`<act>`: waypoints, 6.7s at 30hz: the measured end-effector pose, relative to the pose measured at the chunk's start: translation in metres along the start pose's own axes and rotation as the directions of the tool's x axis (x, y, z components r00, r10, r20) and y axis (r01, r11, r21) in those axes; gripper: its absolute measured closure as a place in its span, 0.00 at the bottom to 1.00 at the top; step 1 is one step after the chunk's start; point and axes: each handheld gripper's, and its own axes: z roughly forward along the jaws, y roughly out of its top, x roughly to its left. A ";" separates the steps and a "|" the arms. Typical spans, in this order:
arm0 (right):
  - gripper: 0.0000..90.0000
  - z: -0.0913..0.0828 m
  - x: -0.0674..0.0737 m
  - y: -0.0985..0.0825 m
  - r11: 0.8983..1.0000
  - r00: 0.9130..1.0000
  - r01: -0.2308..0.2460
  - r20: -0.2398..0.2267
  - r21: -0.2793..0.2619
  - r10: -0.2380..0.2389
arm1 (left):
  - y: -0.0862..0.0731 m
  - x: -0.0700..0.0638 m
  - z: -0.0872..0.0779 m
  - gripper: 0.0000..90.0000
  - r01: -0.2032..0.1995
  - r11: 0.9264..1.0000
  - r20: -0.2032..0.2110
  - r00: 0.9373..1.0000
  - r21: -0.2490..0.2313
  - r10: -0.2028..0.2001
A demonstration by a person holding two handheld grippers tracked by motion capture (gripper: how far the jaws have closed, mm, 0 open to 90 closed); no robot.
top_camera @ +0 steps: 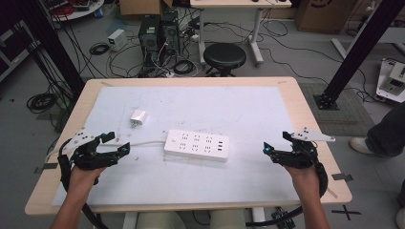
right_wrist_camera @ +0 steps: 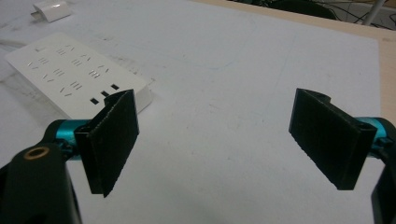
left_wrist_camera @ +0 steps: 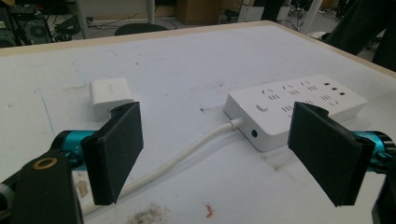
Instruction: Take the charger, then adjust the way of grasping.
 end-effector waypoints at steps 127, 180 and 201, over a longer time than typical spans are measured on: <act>0.18 0.014 0.001 0.003 0.998 1.000 0.018 -0.024 0.057 -0.017 | 0.049 0.021 0.076 0.47 -0.009 0.993 -0.158 0.987 0.116 0.027; 0.18 0.015 0.048 0.023 0.993 0.965 0.108 -0.247 0.052 -0.092 | 0.054 -0.098 0.060 0.47 -0.379 0.925 0.330 0.876 0.023 0.351; 0.18 0.039 0.074 0.041 0.993 0.857 -0.029 -0.509 0.116 0.085 | 0.049 -0.128 0.083 0.47 -0.550 0.835 0.460 0.739 -0.008 0.492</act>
